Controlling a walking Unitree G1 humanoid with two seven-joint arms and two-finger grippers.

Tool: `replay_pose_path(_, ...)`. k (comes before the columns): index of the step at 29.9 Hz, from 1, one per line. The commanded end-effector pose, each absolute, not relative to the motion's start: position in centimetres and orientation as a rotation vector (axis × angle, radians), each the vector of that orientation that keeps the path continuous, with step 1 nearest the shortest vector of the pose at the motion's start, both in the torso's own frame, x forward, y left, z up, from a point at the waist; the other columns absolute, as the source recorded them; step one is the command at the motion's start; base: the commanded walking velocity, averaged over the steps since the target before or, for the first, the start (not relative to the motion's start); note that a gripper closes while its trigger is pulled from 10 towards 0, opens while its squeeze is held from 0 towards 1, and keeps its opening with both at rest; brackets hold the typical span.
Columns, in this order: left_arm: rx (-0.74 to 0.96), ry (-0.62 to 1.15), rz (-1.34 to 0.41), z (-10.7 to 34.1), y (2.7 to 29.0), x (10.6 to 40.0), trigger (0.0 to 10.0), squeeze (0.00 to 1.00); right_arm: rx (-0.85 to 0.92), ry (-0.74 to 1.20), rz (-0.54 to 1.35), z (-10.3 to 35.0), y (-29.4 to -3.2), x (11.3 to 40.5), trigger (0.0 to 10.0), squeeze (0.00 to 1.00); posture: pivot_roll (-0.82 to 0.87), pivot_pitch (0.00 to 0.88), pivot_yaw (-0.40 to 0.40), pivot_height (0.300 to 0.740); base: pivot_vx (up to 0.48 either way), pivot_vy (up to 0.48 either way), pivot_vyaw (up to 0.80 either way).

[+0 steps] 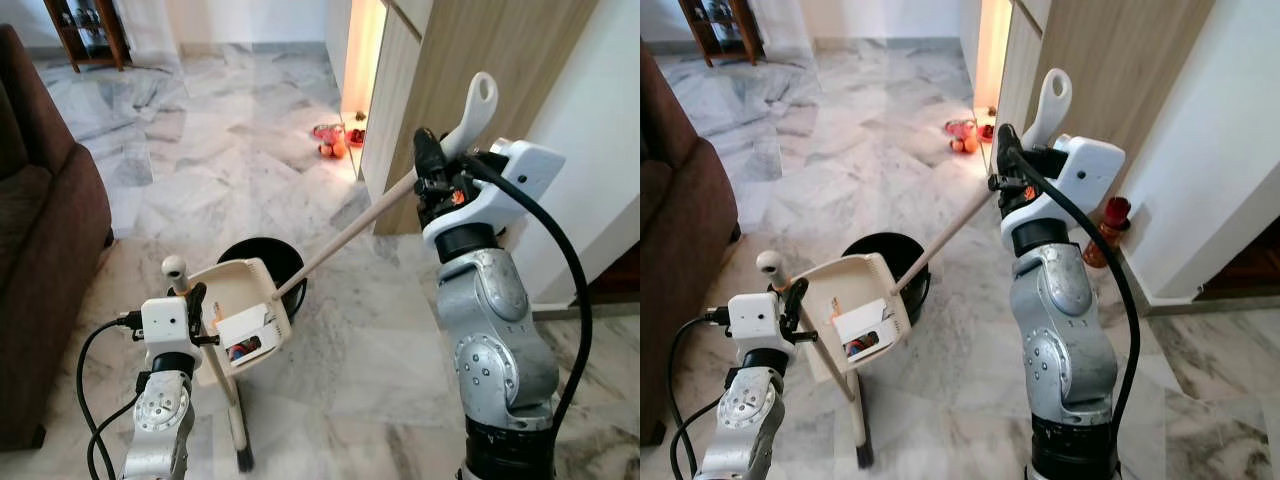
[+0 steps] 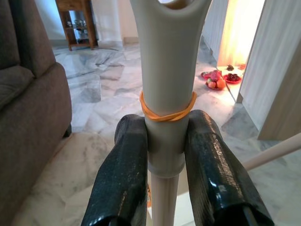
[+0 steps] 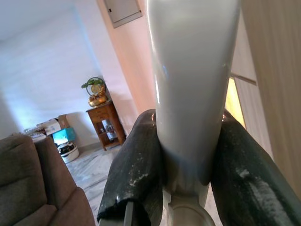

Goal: Sweep floor

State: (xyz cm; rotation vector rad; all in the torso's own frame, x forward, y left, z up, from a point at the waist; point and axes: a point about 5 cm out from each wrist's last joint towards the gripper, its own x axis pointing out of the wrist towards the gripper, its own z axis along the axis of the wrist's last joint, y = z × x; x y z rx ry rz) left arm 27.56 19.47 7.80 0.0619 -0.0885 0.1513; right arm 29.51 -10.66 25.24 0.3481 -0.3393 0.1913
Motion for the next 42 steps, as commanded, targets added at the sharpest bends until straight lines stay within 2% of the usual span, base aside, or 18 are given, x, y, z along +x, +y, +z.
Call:
replay_pose_path(1,0.090,-0.106,0.142,8.08,19.34,27.51,10.0,0.00,0.374,-0.404,0.211,26.69,-10.43,29.18,10.0,0.00,0.10,0.073,-0.035,0.740,0.300,0.000,0.00)
replay_pose_path(10,0.095,-0.105,0.142,8.09,19.32,27.49,10.0,0.00,0.359,-0.399,0.223,26.61,-10.16,29.18,10.0,0.00,0.10,0.077,-0.036,0.740,0.321,0.000,0.00)
replay_pose_path(16,0.097,-0.105,0.145,8.09,19.32,27.53,10.0,0.00,0.359,-0.400,0.226,26.64,-10.11,29.20,10.0,0.00,0.10,0.082,-0.037,0.740,0.330,0.000,0.64)
replay_pose_path(42,0.096,-0.109,0.156,8.23,19.43,27.61,10.0,0.00,0.390,-0.398,0.206,26.68,-10.32,29.35,10.0,0.00,0.10,0.099,-0.038,0.740,0.330,0.000,0.00)
